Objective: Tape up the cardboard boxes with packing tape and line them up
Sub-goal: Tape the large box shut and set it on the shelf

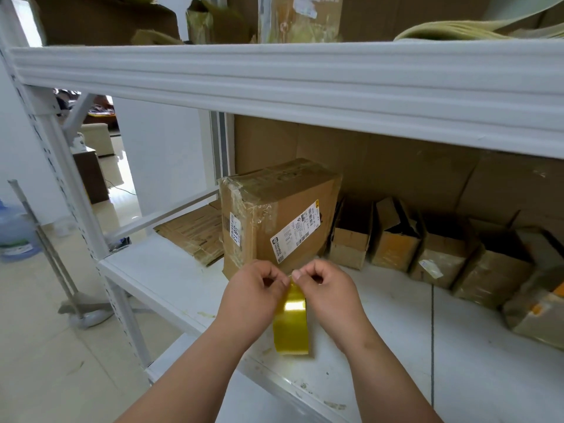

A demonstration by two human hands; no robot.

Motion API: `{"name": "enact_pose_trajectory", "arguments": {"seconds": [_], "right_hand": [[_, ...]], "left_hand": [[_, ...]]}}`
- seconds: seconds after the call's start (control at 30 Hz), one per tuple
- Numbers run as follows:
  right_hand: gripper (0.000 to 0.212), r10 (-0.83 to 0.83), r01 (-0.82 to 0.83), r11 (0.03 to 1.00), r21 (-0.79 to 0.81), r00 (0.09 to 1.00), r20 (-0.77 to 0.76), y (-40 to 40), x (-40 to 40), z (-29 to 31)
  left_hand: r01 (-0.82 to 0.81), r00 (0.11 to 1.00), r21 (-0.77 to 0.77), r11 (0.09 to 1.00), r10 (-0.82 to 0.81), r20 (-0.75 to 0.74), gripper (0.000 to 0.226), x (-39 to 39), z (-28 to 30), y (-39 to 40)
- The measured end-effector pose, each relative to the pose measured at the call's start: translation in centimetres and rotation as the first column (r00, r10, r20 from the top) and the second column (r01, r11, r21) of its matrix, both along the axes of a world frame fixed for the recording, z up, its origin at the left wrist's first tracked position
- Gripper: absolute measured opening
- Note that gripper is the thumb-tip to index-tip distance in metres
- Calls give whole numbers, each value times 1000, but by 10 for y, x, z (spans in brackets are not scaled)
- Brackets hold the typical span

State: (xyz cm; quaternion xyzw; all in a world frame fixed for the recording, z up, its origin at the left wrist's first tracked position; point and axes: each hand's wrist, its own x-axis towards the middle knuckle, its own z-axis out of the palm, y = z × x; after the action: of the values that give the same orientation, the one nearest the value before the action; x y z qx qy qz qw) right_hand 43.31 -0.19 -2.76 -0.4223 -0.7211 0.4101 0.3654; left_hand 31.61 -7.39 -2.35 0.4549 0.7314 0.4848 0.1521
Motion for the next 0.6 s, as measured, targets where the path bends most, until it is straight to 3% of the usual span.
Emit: {"name": "enact_pose_trajectory", "arguments": {"seconds": [0.13,0.23,0.27,0.37,0.43,0.5,0.6], "right_hand": [[11,-75,73,993,98,997,21,-10,-4,2],[61,-89,89,996,-16,996,7,-14,-3,9],[67,-72,72,996,-62,997,4,-16,-3,12],[57,37,-36,988,-152,999,7,-22,-9,18],[52,29,-31,983,-180,1000,-13,-22,-15,21],[53,4,-9,981,-194,1000,-28,-18,-18,25],[53,-49,52,984,-169,999,25,-14,-21,33]], "left_hand": [[-6,1000,58,998,6,3,18,-2,8,3],[-42,998,85,995,38,48,18,-6,11,3],[-53,995,102,993,44,92,18,-9,11,3],[-18,958,159,987,-28,286,22,-14,12,5],[65,940,157,985,-113,322,24,-17,14,6],[88,939,182,979,-142,312,29,-21,18,4],[-41,997,259,965,23,71,34,-42,27,2]]}}
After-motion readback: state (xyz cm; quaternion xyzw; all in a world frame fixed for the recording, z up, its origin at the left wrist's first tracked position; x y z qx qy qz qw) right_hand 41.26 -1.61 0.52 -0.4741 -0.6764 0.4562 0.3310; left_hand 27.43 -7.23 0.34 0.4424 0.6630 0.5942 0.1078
